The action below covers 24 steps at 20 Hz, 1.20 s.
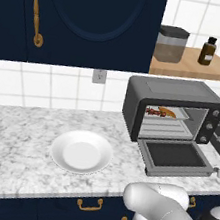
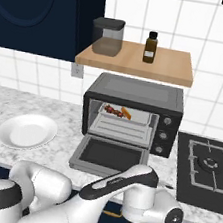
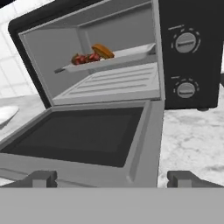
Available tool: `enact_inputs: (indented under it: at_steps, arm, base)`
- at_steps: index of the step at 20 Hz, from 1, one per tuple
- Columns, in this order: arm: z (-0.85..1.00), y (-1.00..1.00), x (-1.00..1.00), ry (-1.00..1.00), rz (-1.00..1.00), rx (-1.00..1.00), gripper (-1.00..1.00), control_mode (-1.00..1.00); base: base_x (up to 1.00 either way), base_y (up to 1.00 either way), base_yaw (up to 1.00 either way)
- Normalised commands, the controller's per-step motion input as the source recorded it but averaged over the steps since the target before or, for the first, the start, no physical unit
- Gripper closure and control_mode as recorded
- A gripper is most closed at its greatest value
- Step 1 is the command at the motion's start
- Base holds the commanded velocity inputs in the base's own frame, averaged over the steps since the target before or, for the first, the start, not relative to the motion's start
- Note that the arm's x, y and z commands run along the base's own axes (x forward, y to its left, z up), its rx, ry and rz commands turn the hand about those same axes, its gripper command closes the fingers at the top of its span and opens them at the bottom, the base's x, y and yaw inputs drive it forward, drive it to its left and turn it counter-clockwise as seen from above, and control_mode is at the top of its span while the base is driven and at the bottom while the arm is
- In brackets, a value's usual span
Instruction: Pick up the kebab skewer and baguette bread, and place them inside the toaster oven. Close the toaster oven door and start by setting the timer.
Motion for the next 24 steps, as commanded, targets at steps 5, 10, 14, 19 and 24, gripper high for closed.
enact_inputs:
  at_steps: [5, 10, 14, 19, 24]
  arm:
    - [-0.44, 0.00, -0.02, -0.05, 0.22, 0.00, -1.00, -1.00]
    - [-0.29, -0.03, -0.04, -0.01, 0.17, 0.00, -1.00, -1.00]
    - [-0.44, 0.01, -0.15, 0.00, 0.09, 0.00, -1.00, -1.00]
    - [-0.14, 0.13, 0.00, -0.01, 0.00, 0.00, -1.00, -1.00]
    - [0.00, 0.32, 0.00, -0.06, 0.00, 0.00, -1.00, -1.00]
  base:
    - [0.00, 0.00, 0.00]
    - [0.00, 0.00, 0.00]
    - [0.00, 0.00, 0.00]
    - [0.00, 0.00, 0.00]
    - [0.00, 0.00, 0.00]
